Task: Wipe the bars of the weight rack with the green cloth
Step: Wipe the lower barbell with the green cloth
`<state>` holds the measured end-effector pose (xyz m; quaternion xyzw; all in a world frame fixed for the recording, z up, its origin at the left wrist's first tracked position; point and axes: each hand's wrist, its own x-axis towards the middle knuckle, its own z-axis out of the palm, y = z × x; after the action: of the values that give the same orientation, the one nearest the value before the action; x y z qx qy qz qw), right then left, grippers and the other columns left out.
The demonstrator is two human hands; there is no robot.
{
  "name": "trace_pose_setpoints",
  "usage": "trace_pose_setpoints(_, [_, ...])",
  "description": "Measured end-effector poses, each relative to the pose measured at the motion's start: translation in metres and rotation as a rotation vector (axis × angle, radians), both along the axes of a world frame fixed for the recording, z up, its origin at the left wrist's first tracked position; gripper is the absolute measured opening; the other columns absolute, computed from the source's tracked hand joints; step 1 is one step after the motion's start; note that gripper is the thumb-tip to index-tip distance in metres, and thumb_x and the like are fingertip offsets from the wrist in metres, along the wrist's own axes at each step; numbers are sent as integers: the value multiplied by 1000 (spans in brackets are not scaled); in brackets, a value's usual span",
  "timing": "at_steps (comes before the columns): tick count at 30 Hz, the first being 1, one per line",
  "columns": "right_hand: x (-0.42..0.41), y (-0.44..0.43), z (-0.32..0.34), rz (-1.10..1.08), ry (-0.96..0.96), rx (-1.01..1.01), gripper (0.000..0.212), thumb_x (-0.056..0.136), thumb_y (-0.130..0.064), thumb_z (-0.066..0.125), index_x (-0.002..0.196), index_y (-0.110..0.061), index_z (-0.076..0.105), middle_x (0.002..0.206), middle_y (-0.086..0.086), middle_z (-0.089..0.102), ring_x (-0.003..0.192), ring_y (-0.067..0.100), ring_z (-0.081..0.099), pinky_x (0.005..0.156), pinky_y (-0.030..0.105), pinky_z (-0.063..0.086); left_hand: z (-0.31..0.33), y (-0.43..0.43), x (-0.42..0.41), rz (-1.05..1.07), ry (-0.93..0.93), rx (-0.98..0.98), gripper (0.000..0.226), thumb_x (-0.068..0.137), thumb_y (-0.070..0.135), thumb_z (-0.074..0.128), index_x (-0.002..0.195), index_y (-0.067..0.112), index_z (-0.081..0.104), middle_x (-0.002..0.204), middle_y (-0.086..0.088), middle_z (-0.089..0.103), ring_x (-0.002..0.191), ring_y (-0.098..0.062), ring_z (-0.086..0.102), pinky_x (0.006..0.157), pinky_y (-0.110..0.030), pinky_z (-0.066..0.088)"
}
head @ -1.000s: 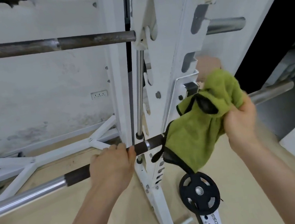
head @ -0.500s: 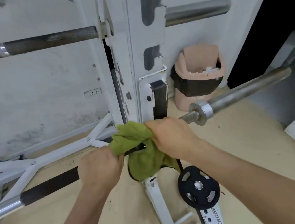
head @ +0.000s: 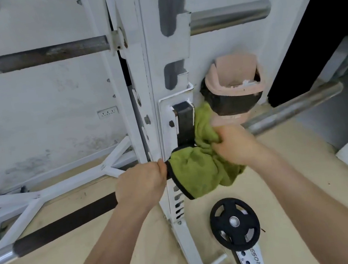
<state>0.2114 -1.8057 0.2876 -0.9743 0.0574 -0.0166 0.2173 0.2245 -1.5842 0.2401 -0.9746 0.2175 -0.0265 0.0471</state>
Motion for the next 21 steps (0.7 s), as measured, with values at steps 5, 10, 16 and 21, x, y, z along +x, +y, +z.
trace_pose_setpoints(5, [-8, 2, -1, 189, -16, -377, 10, 80, -6, 48, 75, -15, 47, 91, 8, 61, 93, 28, 53, 65, 33, 40, -2, -2, 4, 69, 34, -58, 24, 100, 20, 33, 106, 17, 56, 78, -4, 59, 75, -32, 60, 65, -40, 53])
trace_pose_setpoints(10, [-50, -31, 4, 88, 274, -276, 9, 78, -17, 51, 69, -19, 52, 83, 5, 62, 86, 30, 62, 64, 29, 42, -5, -1, 6, 8, 49, -25, 14, 97, 16, 34, 107, 18, 44, 67, 2, 35, 64, -26, 49, 55, -34, 47])
trace_pose_setpoints(16, [4, -14, 21, -73, -350, 64, 16, 82, -23, 52, 96, -18, 58, 91, 5, 63, 87, 27, 57, 73, 38, 47, -8, -1, 19, 123, 228, -193, 23, 100, 22, 27, 100, 17, 49, 84, -5, 57, 76, -28, 59, 67, -41, 53])
trace_pose_setpoints(21, [9, 4, -33, 144, -164, -297, 20, 93, -27, 48, 84, -11, 57, 89, 16, 65, 83, 37, 60, 72, 39, 42, 3, -4, 34, 356, 842, -529, 49, 97, 33, 26, 62, 7, 48, 44, -8, 44, 36, -19, 35, 42, -22, 30])
